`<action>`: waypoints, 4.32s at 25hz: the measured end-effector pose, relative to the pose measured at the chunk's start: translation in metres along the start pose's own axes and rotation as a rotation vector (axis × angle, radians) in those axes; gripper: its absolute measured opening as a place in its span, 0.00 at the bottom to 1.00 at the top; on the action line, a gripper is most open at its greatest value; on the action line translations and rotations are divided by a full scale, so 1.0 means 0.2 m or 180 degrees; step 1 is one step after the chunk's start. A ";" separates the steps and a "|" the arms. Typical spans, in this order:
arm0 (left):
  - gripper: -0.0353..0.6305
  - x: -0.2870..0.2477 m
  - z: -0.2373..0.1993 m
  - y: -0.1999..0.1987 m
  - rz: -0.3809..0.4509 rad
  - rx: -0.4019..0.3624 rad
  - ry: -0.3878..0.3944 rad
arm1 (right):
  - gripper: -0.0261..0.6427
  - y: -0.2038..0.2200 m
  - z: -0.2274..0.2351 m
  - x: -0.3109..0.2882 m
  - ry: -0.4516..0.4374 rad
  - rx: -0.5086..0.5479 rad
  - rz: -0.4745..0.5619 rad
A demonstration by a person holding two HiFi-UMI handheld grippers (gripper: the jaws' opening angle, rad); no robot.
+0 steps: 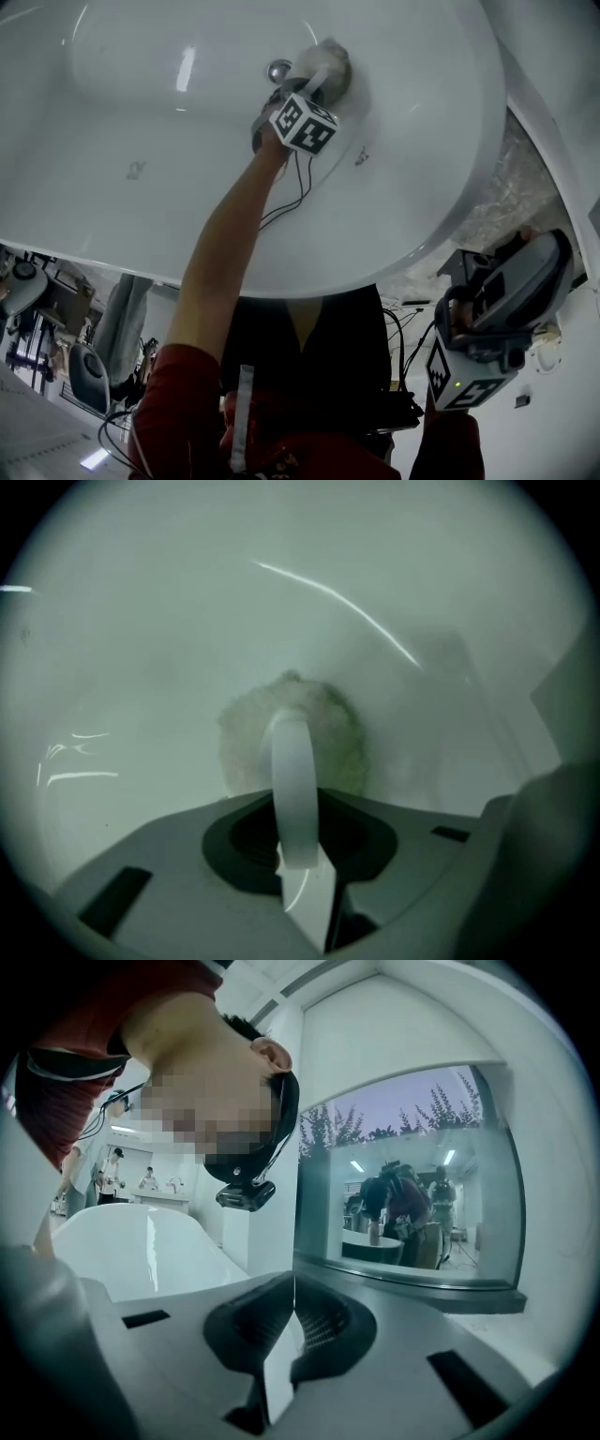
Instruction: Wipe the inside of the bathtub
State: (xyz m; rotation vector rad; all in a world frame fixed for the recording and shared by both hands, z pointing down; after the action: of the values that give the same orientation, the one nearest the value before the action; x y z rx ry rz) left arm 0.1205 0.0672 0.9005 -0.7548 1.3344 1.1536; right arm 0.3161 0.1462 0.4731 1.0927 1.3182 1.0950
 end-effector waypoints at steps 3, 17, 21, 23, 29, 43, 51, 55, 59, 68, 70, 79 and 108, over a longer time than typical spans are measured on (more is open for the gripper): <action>0.19 0.08 -0.02 -0.01 0.0052 0.0105 -0.0005 | 0.06 -0.06 -0.02 0.03 -0.0007 0.0037 0.0042; 0.19 1.44 -0.10 -0.19 0.1128 -0.0146 0.0342 | 0.06 -0.91 -0.33 0.23 0.0082 0.0402 0.0470; 0.19 1.77 -0.05 -0.16 0.1289 -0.0355 0.0533 | 0.06 -1.12 -0.38 0.33 0.0271 0.0483 0.0594; 0.19 1.88 -0.03 -0.12 0.1262 -0.0438 0.0622 | 0.06 -1.21 -0.38 0.35 0.0362 0.0510 0.0647; 0.19 1.99 0.11 -0.05 0.0997 -0.0602 0.0890 | 0.06 -1.38 -0.35 0.43 0.0595 0.0500 0.0689; 0.19 1.71 0.42 0.02 0.0417 -0.0995 0.1081 | 0.06 -1.25 -0.27 0.51 0.0671 0.0383 0.0553; 0.19 1.57 0.43 0.02 0.0298 -0.1169 0.1015 | 0.06 -1.07 -0.24 0.43 0.0524 0.0256 0.0476; 0.19 1.48 0.42 0.05 0.0246 -0.1133 0.0949 | 0.06 -0.97 -0.23 0.36 0.0431 0.0225 0.0447; 0.19 1.33 0.41 0.08 0.0191 -0.1138 0.0856 | 0.06 -0.85 -0.24 0.26 0.0293 0.0222 0.0417; 0.19 0.88 0.32 0.20 0.0023 -0.1135 0.0681 | 0.06 -0.45 -0.30 0.01 -0.0039 0.0106 0.0211; 0.19 0.80 0.31 0.22 -0.0021 -0.1145 0.0689 | 0.06 -0.37 -0.30 -0.04 -0.0095 0.0072 0.0150; 0.19 0.45 0.22 0.27 -0.0175 -0.1226 0.0588 | 0.06 -0.13 -0.33 -0.20 -0.0285 -0.0018 0.0005; 0.19 0.31 0.06 0.31 -0.0350 -0.1468 0.0301 | 0.06 -0.16 -0.39 -0.14 -0.0406 -0.0013 -0.0021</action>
State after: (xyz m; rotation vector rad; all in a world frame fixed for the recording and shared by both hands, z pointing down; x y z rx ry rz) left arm 0.0579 0.1104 0.8551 -1.2127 1.0957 1.3681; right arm 0.2386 0.1115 0.4490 1.1356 1.2177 1.0059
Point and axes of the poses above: the fingertips, and each gripper's own axes: x backward along the fingers, z to its right, y out of its underside, the point moved 6 cm from there along x, backward along the fingers, and after that the axes turned 15 degrees about -y, right-handed, at the moved point
